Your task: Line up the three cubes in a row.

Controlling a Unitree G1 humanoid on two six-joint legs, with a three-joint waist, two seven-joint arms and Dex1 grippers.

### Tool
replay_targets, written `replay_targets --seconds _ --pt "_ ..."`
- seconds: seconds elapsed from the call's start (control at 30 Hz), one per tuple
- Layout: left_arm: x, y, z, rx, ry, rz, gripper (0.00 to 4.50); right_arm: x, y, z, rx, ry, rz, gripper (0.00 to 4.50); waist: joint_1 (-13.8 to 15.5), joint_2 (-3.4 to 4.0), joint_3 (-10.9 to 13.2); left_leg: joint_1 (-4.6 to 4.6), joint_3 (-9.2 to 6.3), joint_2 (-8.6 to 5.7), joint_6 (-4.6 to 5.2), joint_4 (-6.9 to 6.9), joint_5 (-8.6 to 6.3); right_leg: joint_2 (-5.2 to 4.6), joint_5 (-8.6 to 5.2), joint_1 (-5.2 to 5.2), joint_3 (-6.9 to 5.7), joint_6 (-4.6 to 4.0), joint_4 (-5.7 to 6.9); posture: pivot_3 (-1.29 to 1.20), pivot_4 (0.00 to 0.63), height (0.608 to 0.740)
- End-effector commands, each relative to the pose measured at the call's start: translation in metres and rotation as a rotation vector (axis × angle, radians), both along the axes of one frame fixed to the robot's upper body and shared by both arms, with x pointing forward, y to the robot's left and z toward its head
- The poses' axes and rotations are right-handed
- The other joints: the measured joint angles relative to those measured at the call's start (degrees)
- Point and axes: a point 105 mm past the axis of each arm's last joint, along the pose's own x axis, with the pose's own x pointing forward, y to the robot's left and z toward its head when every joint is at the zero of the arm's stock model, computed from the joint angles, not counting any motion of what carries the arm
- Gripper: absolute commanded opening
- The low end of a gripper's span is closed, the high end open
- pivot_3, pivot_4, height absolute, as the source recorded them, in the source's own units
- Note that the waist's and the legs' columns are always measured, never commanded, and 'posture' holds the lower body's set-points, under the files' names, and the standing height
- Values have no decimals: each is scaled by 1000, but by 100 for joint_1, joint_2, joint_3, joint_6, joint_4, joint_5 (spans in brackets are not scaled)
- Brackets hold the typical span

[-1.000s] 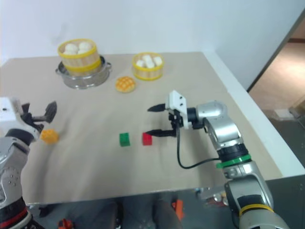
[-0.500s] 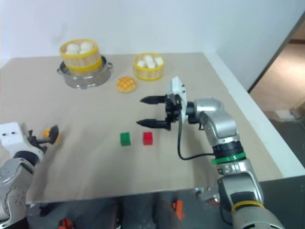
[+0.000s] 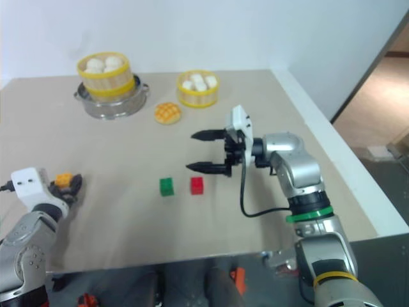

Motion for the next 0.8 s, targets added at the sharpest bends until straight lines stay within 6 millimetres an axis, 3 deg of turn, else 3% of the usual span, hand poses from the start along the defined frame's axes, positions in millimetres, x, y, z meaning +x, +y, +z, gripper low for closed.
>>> replay_targets --seconds 0.03,0.1,0.27,0.4,0.5,0.6,0.8 --pt "-3 5 4 15 -6 25 1960 -5 -1 12 9 -62 10 4500 0 0 0 0 0 0 0 0 0 0 0 0 0 0 0 0 150 740" --pt "-4 7 3 20 -2 30 1315 -5 -1 12 12 -63 11 4500 0 0 0 0 1 0 0 0 0 -1 0 0 1 0 0 0 150 740" --pt "1 -2 9 70 -10 -78 1312 -6 1 15 26 -66 19 4500 -3 0 0 0 1 0 0 0 0 0 -6 0 1 -11 0 0 150 740" --pt "6 -55 19 286 -38 -561 1312 -5 2 16 25 -69 15 4500 -2 -1 0 -2 -1 0 0 -3 0 0 -11 -5 -1 -18 0 0 150 740" --pt "-9 -89 17 375 -58 -968 1312 -4 1 15 15 -73 8 4500 -2 2 1 -4 7 -2 -1 -9 -1 -9 -15 -10 0 -26 -3 0 150 740" --pt "-17 -86 11 457 -32 -1213 1312 -2 -1 15 11 -77 -4 4500 0 2 1 -9 15 -1 -2 -17 -1 -12 -19 -20 1 -32 -9 0 150 740" --pt "-3 -82 11 514 -55 -1428 1312 -2 -6 15 -6 -81 -23 4500 5 6 3 -8 13 4 0 -53 0 -7 -31 -30 -7 -46 -9 0 150 740"
